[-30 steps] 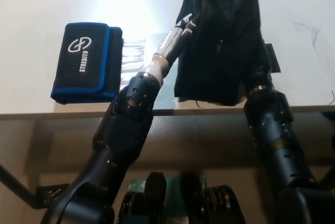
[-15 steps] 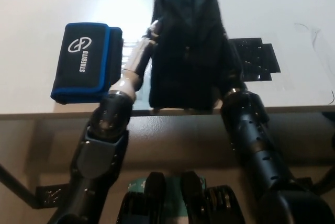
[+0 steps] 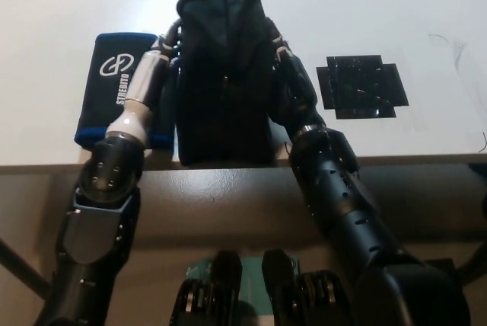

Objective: Use both hands to pick up the lunch bag on the right hand side and smoothly move it near the note book on the left hand side

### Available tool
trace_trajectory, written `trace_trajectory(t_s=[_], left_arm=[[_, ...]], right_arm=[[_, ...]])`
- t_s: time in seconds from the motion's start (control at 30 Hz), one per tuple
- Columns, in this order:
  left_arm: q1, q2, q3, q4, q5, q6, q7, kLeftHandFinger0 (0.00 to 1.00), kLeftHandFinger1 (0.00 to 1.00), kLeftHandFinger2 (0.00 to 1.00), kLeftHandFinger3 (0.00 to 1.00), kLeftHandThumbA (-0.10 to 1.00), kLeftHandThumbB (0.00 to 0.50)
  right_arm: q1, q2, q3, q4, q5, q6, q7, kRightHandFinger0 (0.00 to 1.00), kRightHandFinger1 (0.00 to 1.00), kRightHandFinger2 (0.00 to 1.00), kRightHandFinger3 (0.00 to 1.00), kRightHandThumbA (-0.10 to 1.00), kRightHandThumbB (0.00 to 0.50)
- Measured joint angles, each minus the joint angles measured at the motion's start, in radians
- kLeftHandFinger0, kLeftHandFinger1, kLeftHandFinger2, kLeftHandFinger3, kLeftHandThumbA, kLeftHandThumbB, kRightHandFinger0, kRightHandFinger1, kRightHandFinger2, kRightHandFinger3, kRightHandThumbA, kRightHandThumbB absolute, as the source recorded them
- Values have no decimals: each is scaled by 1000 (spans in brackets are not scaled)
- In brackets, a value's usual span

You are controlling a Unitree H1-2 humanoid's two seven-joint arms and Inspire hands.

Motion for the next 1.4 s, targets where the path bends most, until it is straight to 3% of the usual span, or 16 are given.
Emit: trace_trajectory(t_s=[0.17, 0.27, 0.3, 0.37, 0.57, 0.67, 0.7, 0.77, 0.8, 1.0, 1.03, 1.17, 1.33, 1.37, 1.4], left_arm=[[-33, 19, 15, 33, -19, 0, -14, 1000, 1000, 1000, 1000, 1000, 305], [-47, 26, 15, 48, -23, 0, -19, 1000, 1000, 1000, 1000, 1000, 362], [-49, 30, 13, 50, -23, 1, -21, 1000, 1000, 1000, 1000, 1000, 415], [-46, 34, 5, 53, -18, 4, -25, 1000, 1000, 1000, 1000, 1000, 435], [-28, 54, -23, 57, 5, 11, -26, 1000, 1000, 1000, 1000, 1000, 500], [-12, 78, -38, 56, 22, 12, -27, 1000, 1000, 1000, 1000, 1000, 495], [-8, 85, -40, 55, 26, 12, -27, 1000, 1000, 1000, 1000, 1000, 495], [9, 109, -43, 43, 37, 14, -27, 1000, 1000, 1000, 1000, 1000, 497], [15, 115, -44, 38, 40, 15, -28, 1000, 1000, 1000, 1000, 1000, 494], [82, 187, -43, -54, 68, 21, -32, 1000, 1000, 1000, 1000, 1000, 486], [98, 200, -42, -80, 72, 22, -34, 1000, 1000, 1000, 1000, 1000, 483], [143, 230, -37, -149, 80, 26, -35, 1000, 1000, 1000, 1000, 1000, 472], [238, 251, -23, -263, 83, 29, -36, 1000, 1000, 1000, 1000, 1000, 453], [260, 251, -21, -285, 83, 29, -36, 1000, 1000, 1000, 1000, 1000, 452], [277, 251, -20, -303, 83, 29, -36, 1000, 1000, 1000, 1000, 1000, 434]], right_arm=[[-26, 6, 4, 9, -13, -8, -2, 1000, 1000, 1000, 1000, 1000, 330], [-31, 5, 26, 13, -41, -30, -23, 1000, 1000, 1000, 1000, 1000, 292], [-30, 3, 45, 14, -61, -44, -42, 1000, 1000, 1000, 1000, 1000, 314], [-25, -4, 76, 14, -94, -57, -76, 1000, 1000, 1000, 1000, 1000, 287], [-2, -43, 164, 5, -182, -63, -169, 1000, 1000, 1000, 1000, 1000, 320], [19, -68, 198, -14, -228, -65, -211, 1000, 1000, 1000, 1000, 1000, 319], [23, -73, 203, -19, -237, -65, -219, 1000, 1000, 1000, 1000, 1000, 286], [46, -94, 217, -52, -271, -71, -245, 1000, 1000, 1000, 1000, 1000, 273], [55, -102, 220, -64, -279, -72, -251, 1000, 1000, 1000, 1000, 1000, 313], [170, -168, 235, -206, -375, -75, -318, 1000, 1000, 1000, 1000, 1000, 328], [196, -181, 235, -238, -392, -75, -328, 1000, 1000, 1000, 1000, 1000, 365], [263, -212, 234, -318, -426, -74, -349, 1000, 1000, 1000, 1000, 1000, 414], [380, -247, 229, -471, -459, -74, -366, 1000, 1000, 1000, 1000, 1000, 393], [398, -249, 228, -498, -463, -73, -368, 1000, 1000, 1000, 1000, 1000, 421], [417, -250, 227, -520, -466, -73, -370, 1000, 1000, 1000, 1000, 1000, 389]])
